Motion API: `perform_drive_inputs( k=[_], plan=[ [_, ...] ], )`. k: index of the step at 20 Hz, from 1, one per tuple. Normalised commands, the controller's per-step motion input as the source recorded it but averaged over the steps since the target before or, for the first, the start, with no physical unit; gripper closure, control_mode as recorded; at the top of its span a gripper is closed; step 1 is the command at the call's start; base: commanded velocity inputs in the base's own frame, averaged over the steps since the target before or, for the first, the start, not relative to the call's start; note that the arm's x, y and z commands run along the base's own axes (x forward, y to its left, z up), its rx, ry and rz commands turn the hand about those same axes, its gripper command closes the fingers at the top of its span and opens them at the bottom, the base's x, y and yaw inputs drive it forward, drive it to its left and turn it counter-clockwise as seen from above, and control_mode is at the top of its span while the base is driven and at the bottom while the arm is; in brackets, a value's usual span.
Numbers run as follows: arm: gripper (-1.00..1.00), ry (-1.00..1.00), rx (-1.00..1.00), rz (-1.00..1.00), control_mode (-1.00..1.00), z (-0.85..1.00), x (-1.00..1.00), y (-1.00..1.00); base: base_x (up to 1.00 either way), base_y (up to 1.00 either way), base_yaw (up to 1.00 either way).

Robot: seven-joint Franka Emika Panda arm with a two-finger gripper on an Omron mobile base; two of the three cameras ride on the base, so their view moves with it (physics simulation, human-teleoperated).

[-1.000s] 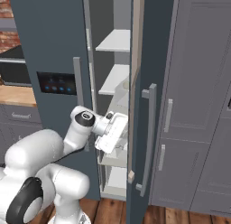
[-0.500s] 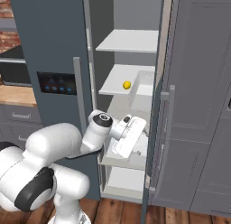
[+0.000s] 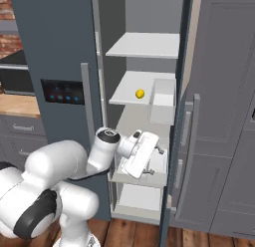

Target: Retrieve a lemon from the fridge and place it on the cutting board with the fish.

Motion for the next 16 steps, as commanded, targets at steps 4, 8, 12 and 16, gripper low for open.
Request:
perform_drive_inputs(
  k=[4, 8, 12, 16],
  plan=[
    [-1.00, 0.20, -0.04, 0.00, -1.00, 0.43, -0.01, 0.90, 0.00, 0.00, 0.00],
    [-1.00, 0.09, 0.00, 0.00, -1.00, 0.05, 0.30, 0.99, 0.00, 0.00, 0.00],
    [-1.00, -0.13, 0.04, -0.04, -1.00, -0.04, 0.59, 0.90, 0.00, 0.00, 0.00],
    [-1.00, -0.26, 0.24, -0.14, -1.00, -0.03, 0.64, 0.80, 0.00, 0.00, 0.00]
  ],
)
